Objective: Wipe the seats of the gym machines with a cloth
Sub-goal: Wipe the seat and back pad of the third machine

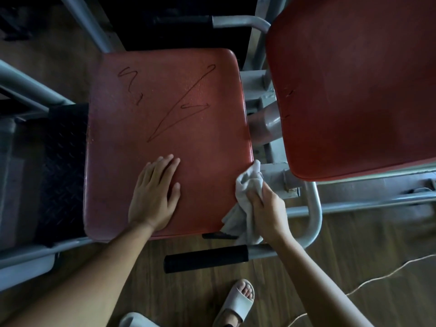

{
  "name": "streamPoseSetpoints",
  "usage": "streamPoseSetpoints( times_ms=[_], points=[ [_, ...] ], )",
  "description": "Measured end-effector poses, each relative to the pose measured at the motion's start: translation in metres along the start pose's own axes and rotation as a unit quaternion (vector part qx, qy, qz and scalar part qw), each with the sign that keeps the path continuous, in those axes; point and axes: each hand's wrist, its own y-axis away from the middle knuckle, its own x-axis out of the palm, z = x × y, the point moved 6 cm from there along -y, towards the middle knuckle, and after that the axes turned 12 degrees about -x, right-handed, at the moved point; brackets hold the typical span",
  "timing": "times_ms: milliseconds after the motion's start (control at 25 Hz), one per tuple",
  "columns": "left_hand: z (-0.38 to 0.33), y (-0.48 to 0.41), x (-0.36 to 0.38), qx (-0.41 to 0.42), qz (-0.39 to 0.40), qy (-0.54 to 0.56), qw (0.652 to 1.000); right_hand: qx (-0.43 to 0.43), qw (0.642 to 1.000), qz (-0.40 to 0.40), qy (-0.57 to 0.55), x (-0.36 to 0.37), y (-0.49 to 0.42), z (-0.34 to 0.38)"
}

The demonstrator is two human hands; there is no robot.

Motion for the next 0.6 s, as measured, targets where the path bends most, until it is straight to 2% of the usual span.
streamPoseSetpoints(
  times_ms=[200, 320, 440, 600],
  points=[
    [0.002, 0.002, 0.002, 0.008, -0.001, 0.003, 1.000, -0.044, 0.998, -0.021, 0.042, 0.014, -0.044, 0.019],
    [0.002, 0.001, 0.002, 0.008, -0.005, 0.008, 1.000, -0.057, 0.996, -0.018, 0.072, 0.015, -0.032, 0.018],
    [0.002, 0.001, 0.002, 0.008, -0.008, 0.014, 1.000, -0.057, 0.995, 0.009, 0.084, 0.015, -0.009, 0.012],
    [0.002, 0.001, 0.003, 0.012, -0.011, 0.018, 1.000, -0.040, 0.997, -0.001, 0.064, 0.014, -0.047, 0.010]
  ],
)
